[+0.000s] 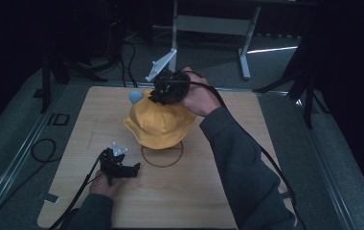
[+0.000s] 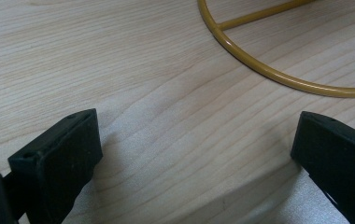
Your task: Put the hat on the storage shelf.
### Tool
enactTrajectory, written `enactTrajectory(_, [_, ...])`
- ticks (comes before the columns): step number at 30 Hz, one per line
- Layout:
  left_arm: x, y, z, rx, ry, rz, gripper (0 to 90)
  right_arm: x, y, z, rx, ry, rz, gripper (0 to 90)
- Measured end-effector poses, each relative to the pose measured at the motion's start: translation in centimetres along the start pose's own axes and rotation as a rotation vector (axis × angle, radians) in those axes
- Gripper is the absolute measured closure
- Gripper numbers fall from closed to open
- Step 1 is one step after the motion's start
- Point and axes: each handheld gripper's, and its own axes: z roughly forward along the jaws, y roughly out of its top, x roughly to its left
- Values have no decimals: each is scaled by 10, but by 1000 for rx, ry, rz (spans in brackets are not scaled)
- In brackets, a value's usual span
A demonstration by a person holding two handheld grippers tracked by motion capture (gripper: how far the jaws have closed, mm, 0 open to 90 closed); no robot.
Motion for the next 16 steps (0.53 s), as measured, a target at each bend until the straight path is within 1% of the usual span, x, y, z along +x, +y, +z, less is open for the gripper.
enactTrajectory(2, [0, 0, 0, 0, 0, 0, 19, 1, 0, 5, 29, 1, 2, 752])
enactTrajectory(3, [0, 0, 0, 0, 0, 0, 19, 1, -1, 6, 37, -1, -1, 712])
enactTrajectory(4, [0, 0, 0, 0, 0, 0, 19, 1, -1, 7, 39, -7, 0, 663])
enactTrajectory(6, [0, 0, 0, 2, 0, 2, 19, 1, -2, 4, 35, -18, 18, 560])
enactTrajectory(7, [0, 0, 0, 2, 0, 2, 19, 1, -2, 4, 35, -18, 18, 560])
enactTrajectory(8, [0, 0, 0, 1, 0, 2, 19, 0, -3, 2, 34, -22, 19, 518])
enactTrajectory(9, [0, 0, 0, 1, 0, 2, 19, 0, -5, -7, 23, -68, 37, 363])
enactTrajectory(10, [0, 0, 0, 1, 0, 2, 19, -1, -6, -12, 14, -86, 39, 321])
enactTrajectory(11, [0, 0, 0, 2, 0, 2, 19, -2, -8, -17, 2, -102, 51, 287])
enactTrajectory(12, [0, 0, 0, 2, 0, 2, 19, -4, -11, -22, 0, -105, 67, 265])
enactTrajectory(13, [0, 0, 0, 2, 0, 2, 19, -5, -13, -27, -1, -102, 75, 252])
enactTrajectory(15, [0, 0, 0, 1, 0, 1, 18, -8, -19, -36, -4, -118, 92, 226])
enactTrajectory(16, [0, 0, 0, 1, 0, 0, 18, -10, -22, -39, 0, -118, 94, 211])
